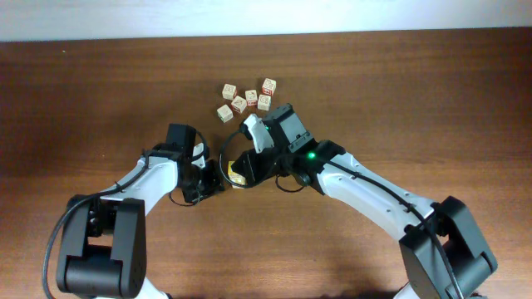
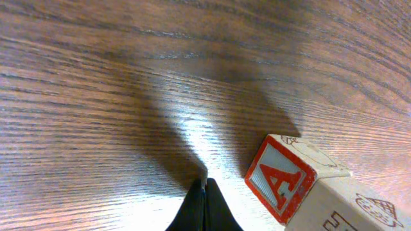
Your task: Rotate 4 blocks
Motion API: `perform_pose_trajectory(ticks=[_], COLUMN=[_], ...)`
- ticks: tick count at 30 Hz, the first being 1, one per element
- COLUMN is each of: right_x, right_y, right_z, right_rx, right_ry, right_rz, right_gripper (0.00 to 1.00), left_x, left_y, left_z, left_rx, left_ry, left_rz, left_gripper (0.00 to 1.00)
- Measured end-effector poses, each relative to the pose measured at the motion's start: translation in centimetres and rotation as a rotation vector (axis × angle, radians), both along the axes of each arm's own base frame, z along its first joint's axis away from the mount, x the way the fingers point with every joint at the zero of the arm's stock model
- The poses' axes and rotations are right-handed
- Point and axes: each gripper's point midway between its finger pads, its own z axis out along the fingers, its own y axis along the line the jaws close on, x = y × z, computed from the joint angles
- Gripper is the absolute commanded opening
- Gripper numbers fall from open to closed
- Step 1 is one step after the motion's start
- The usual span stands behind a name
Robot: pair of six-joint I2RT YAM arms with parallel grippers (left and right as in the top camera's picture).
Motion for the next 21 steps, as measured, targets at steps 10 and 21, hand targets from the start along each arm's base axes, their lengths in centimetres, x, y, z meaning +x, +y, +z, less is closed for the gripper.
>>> perform_pose_trajectory(ticks=[10,21], right_x=[-0.19,-0.16], right_y=[0.30,-0.24], right_z=[0.29,0.97], right_rx=[-0.005,-0.040], right_ry=[0.001,0.004], right_rz=[0.010,-0.011], right_gripper=[0.13,0.13], left_x=[-0.03,-0.05], left_y=[0.00,0.01], left_z=[-0.01,-0.01], left_rx=[0.002,0.002], left_ry=[-0.006,-0.005], left_rz=[-0.017,-0.017], left_gripper=[0.00,0.00])
